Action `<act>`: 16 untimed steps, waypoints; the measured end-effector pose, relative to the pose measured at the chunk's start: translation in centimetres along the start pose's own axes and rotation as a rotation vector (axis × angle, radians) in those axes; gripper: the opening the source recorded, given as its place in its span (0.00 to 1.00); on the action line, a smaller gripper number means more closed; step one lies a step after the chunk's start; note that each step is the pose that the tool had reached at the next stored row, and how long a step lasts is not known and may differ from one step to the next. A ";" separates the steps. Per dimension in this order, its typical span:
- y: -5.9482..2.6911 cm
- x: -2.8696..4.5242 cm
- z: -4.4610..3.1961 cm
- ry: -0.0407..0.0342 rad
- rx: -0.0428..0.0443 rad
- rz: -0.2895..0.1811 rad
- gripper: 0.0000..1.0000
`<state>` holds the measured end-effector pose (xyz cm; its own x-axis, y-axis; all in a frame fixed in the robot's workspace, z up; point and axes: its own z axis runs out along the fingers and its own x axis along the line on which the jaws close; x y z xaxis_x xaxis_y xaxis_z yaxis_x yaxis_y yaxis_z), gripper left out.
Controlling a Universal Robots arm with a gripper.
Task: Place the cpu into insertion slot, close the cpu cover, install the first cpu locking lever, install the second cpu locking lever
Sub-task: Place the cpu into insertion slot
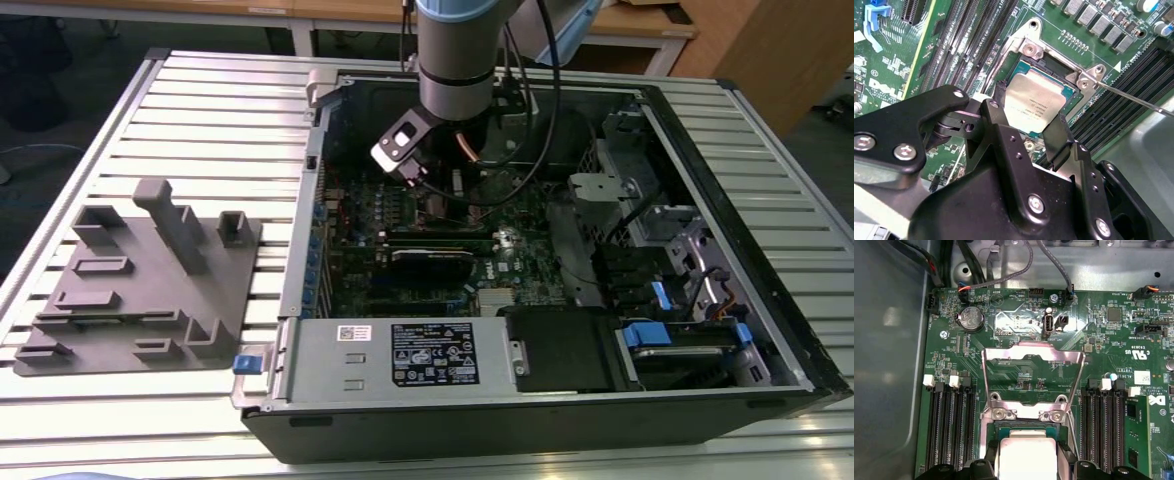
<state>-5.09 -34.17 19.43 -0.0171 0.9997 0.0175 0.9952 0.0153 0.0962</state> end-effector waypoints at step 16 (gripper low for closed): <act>-0.03 0.00 0.19 -0.0013 -0.0003 0.014 0.54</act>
<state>-5.10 -34.17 19.24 -0.0034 0.9998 0.0175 0.9954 0.0017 0.0962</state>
